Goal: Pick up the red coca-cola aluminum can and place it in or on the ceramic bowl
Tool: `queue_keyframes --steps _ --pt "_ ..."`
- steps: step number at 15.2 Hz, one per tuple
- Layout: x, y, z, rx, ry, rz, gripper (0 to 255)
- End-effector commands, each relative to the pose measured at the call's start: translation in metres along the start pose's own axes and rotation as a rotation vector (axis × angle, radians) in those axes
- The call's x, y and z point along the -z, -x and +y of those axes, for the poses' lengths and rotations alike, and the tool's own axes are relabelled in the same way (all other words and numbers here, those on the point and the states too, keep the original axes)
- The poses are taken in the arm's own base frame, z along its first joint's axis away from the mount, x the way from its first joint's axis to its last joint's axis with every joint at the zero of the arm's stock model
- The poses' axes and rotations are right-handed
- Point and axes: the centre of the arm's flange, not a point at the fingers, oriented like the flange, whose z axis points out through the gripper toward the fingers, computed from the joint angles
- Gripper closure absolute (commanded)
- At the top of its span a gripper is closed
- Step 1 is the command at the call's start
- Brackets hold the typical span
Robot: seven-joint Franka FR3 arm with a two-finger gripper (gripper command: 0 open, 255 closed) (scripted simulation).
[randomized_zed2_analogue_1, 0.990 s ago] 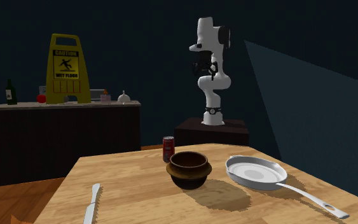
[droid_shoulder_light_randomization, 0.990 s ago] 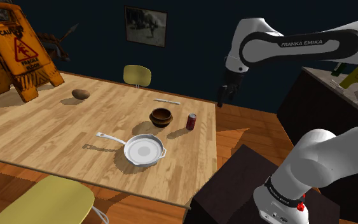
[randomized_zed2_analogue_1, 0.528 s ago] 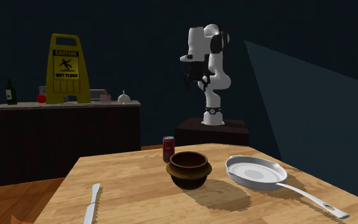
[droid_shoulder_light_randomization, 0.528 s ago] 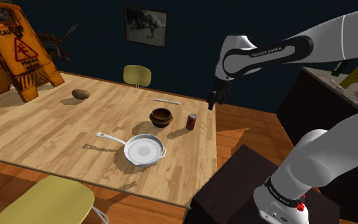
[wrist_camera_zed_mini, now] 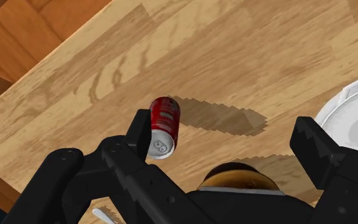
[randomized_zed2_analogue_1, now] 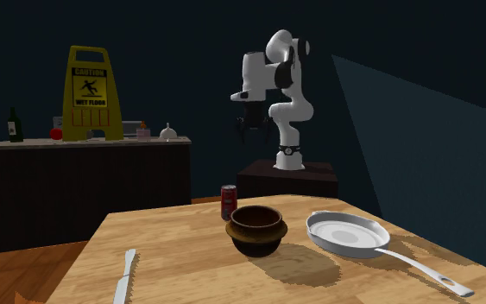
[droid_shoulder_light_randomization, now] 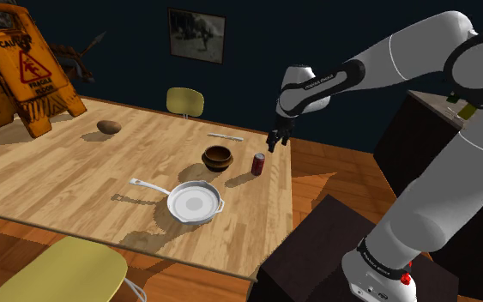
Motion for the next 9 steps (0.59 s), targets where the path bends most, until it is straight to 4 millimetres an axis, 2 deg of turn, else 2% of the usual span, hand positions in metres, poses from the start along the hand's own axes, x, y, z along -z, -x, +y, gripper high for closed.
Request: queue_keyframes --steps 1,9 --pt "-0.018 -0.017 0.010 0.002 -0.001 0.004 0" --pt "-0.090 -0.084 0.046 0.010 -0.008 0.013 0"
